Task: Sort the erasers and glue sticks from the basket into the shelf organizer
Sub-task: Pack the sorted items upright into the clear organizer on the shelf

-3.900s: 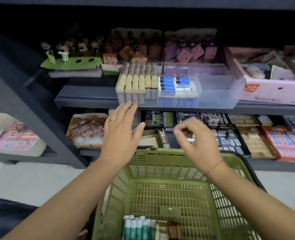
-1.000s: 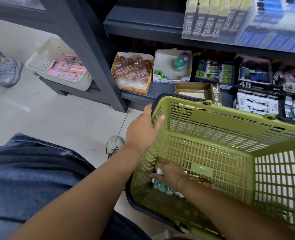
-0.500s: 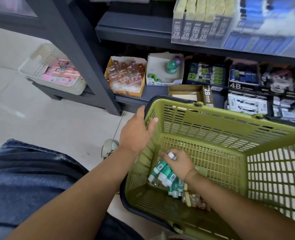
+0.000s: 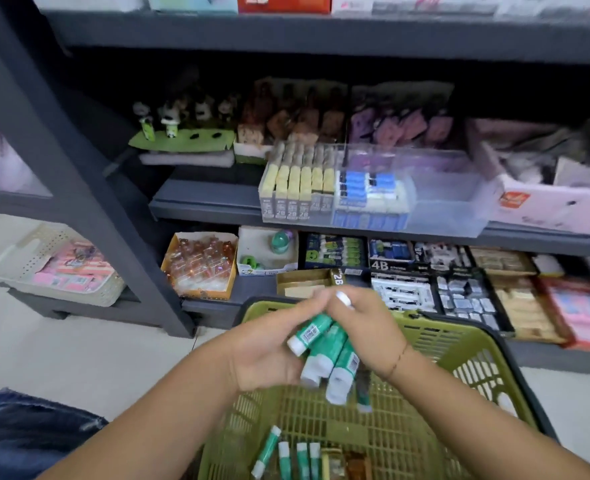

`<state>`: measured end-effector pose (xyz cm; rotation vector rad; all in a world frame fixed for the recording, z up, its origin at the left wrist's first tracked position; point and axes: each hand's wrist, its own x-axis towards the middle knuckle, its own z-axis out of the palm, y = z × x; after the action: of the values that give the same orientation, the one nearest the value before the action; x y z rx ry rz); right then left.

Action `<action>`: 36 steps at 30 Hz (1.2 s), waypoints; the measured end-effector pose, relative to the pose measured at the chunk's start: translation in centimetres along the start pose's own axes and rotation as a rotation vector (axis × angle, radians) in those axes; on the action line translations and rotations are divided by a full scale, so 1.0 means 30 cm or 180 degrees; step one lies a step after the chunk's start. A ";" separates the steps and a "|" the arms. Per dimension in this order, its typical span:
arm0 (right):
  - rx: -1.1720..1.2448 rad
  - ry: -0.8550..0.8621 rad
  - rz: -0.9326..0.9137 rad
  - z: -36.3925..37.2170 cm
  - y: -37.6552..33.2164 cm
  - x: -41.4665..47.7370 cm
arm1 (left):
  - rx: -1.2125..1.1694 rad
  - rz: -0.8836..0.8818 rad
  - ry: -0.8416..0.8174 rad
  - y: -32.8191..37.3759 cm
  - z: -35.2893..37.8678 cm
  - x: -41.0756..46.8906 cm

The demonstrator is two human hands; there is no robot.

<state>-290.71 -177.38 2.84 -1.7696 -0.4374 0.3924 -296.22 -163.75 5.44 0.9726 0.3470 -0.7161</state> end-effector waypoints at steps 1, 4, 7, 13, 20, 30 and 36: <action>-0.0052 0.0050 -0.0076 -0.014 -0.028 0.008 | 0.0152 0.0029 -0.0029 0.021 0.026 -0.011; -0.0065 0.0220 -0.0216 -0.048 -0.096 0.021 | 0.0325 0.0064 -0.0119 0.077 0.092 -0.022; -0.0204 0.0440 -0.0264 -0.070 -0.154 0.021 | 0.0288 0.0093 -0.0235 0.105 0.122 -0.029; 0.0012 0.0642 0.0076 -0.083 -0.173 0.023 | 0.0054 0.0270 -0.0003 0.095 0.167 -0.013; 0.0834 0.1297 0.0494 -0.111 -0.092 0.046 | -0.0162 0.0329 0.0091 0.067 0.195 0.009; 0.1823 0.1852 0.1120 -0.126 -0.053 0.051 | -0.0394 0.0089 0.0091 0.059 0.172 0.025; 0.2161 0.1819 0.1051 -0.184 -0.090 0.068 | -0.0295 -0.0277 -0.0113 0.063 0.140 0.028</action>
<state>-286.51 -180.46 6.67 -1.1989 0.3700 0.2076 -294.49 -166.93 8.39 0.8602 0.3900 -0.7887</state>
